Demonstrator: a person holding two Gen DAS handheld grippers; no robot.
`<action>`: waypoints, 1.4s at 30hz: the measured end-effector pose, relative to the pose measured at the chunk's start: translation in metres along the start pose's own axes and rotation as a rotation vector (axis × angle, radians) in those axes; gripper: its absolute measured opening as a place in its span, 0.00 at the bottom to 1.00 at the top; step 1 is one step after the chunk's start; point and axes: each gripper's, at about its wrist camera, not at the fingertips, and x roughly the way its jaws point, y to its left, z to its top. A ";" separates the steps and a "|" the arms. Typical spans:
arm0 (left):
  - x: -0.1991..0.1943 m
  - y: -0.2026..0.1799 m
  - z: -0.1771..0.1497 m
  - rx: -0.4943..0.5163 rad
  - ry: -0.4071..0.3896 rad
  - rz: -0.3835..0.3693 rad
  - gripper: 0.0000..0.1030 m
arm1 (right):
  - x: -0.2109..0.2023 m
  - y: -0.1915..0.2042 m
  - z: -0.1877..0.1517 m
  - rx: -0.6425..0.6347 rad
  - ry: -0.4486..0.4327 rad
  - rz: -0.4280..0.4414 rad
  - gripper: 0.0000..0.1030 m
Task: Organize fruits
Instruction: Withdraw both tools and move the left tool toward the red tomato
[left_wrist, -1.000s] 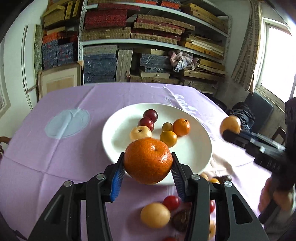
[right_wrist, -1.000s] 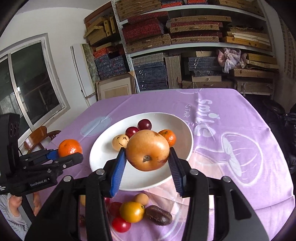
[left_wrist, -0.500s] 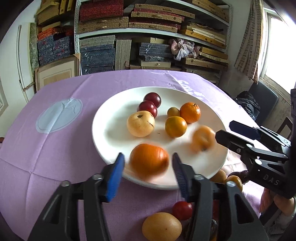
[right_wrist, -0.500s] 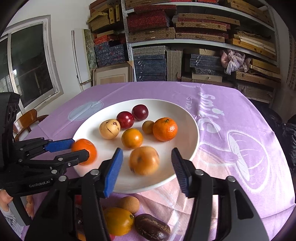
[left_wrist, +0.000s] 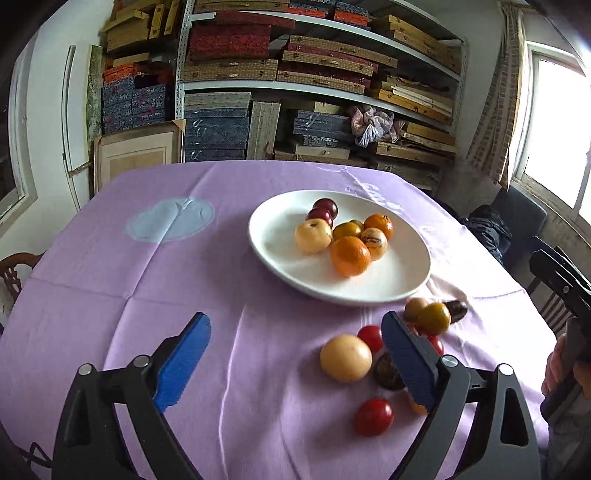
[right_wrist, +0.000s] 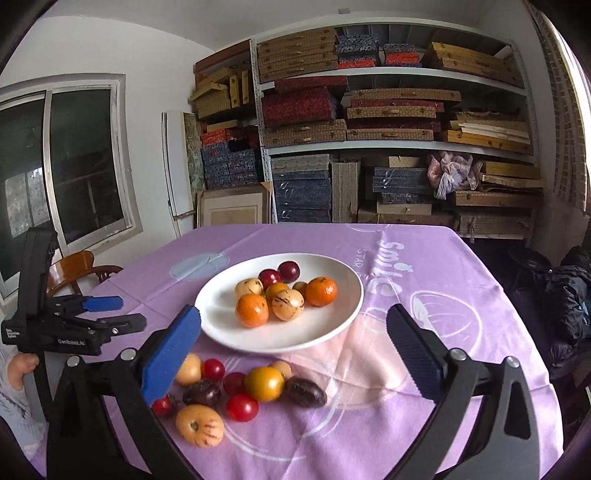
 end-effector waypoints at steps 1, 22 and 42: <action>-0.004 0.000 -0.008 -0.005 0.003 -0.001 0.94 | -0.004 -0.001 -0.009 0.004 -0.005 -0.008 0.96; 0.027 -0.029 -0.053 0.121 0.152 -0.003 0.94 | 0.015 -0.008 -0.036 0.035 0.089 -0.053 0.96; 0.028 0.000 -0.049 0.074 0.164 0.115 0.94 | 0.021 -0.009 -0.039 0.039 0.115 -0.046 0.96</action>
